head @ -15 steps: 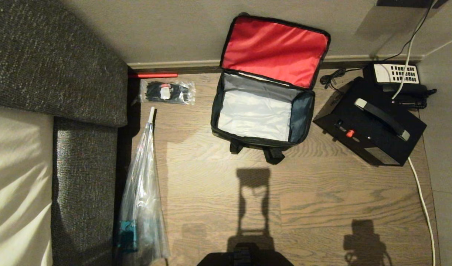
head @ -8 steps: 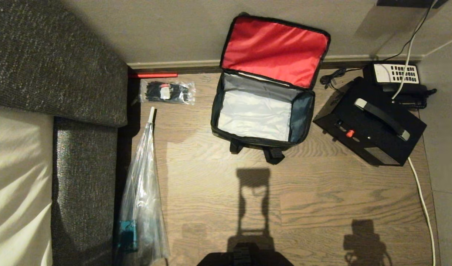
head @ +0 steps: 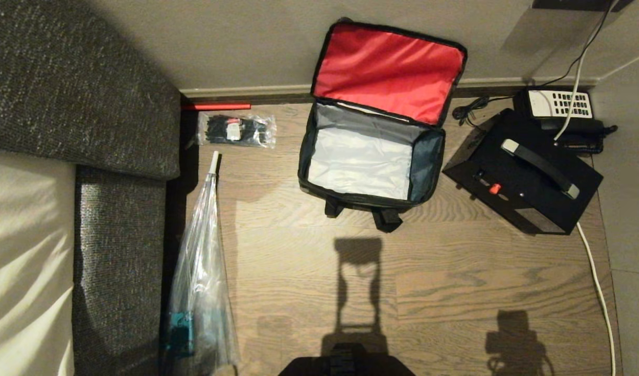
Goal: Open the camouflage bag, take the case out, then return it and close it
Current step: Grip the handle again
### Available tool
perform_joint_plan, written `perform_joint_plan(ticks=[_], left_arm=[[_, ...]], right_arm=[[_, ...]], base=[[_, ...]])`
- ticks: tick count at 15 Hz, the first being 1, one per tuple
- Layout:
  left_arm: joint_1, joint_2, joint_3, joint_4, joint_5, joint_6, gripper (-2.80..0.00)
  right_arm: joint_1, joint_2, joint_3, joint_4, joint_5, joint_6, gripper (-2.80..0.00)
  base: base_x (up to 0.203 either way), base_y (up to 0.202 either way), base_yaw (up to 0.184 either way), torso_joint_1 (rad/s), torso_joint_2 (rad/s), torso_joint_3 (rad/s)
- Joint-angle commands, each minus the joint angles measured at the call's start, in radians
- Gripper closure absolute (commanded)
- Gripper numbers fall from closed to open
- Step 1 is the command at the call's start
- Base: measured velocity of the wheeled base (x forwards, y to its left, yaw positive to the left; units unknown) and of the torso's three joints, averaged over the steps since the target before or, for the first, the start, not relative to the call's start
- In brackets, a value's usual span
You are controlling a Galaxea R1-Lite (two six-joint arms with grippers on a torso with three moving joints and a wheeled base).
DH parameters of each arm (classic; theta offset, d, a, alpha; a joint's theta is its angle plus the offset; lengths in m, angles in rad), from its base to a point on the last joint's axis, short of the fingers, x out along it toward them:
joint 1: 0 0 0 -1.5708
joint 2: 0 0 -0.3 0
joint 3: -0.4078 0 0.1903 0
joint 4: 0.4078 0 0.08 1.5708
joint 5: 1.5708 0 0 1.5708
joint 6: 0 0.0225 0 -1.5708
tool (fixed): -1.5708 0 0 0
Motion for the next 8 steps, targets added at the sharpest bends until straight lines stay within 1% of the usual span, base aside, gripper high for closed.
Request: perform_joint_plan(ticks=[1,8], left_arm=[[0.0,0.0,0.0,0.0,0.0,0.0,0.0],[0.0,0.0,0.0,0.0,0.0,0.0,0.0]], right_arm=[[0.001,-0.019,0.014,-0.001,0.0,0.0,0.0],[0.001,-0.019,0.014,-0.001,0.0,0.0,0.0]], base=[[0.0,0.0,0.0,0.0,0.0,0.0],[0.0,0.0,0.0,0.0,0.0,0.0]])
